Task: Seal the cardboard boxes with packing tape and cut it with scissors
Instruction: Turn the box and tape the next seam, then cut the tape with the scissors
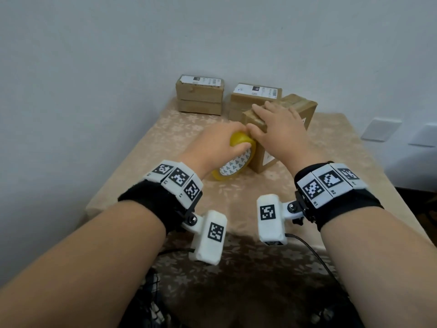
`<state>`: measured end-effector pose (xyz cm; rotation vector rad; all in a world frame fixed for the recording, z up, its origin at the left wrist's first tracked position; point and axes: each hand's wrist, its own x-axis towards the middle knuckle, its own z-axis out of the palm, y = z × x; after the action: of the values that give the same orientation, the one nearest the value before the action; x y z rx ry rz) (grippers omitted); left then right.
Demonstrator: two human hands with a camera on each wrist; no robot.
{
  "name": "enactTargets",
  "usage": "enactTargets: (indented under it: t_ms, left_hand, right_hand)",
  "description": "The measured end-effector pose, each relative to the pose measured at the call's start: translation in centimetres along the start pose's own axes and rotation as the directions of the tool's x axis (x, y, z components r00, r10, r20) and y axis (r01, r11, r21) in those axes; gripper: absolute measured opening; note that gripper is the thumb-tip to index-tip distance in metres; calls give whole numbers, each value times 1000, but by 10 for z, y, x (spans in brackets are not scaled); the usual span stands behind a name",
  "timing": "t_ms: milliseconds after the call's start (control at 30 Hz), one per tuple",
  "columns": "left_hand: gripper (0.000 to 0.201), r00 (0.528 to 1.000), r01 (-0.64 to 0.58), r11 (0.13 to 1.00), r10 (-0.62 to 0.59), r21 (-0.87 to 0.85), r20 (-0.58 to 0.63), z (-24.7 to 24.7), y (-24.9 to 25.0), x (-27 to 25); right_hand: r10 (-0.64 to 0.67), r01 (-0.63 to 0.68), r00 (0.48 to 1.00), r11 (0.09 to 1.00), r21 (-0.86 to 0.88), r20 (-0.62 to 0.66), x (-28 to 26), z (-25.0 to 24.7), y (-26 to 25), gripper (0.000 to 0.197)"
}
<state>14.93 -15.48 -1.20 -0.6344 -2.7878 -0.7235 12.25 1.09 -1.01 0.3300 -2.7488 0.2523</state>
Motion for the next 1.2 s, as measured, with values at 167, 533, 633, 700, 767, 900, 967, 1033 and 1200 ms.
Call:
enactTargets:
  t_ms: [167,533,633,700,767,900,967,1033,1200]
  left_hand:
    - [42,996,37,995,-44,93,76,-9,-1,3]
    - [46,994,37,993,-48,109,100,-11,-4,-2]
    - [50,997,69,998,-69,-7,17,-8,-8,-7]
    - [44,999,49,999,-49,-11,-4,-7,-9,-7]
    - [43,999,37,999,-37,-4,-14,-5,-9,-6]
    - [47,998,55,998,-54,15,-24,-1,-7,-2]
    - [47,998,61,998,-61,26,-28,1,-6,-1]
    - [47,997,72,996,-70,51,-23,2,-2,0]
    - [40,988,157,984,-155,82,-24,2,10,0]
  right_hand:
    - [5,-6,1000,1000,0,18,3,1,-2,52]
    - [3,0,999,997,-73,44,2,3,0,70]
    - [-16,16,1000,999,-45,5,2,2,-1,59]
    - [-14,13,998,1000,-18,-53,0,3,-4,49]
    - [2,-1,996,1000,1,-88,0,4,-8,46]
    - [21,-20,1000,997,80,-21,0,0,-7,49]
    - [15,-13,1000,971,240,-9,-3,-3,0,49]
    - [67,-3,991,882,471,-119,-11,-7,5,48]
    - [420,-282,906,685,672,-48,-29,-20,21,34]
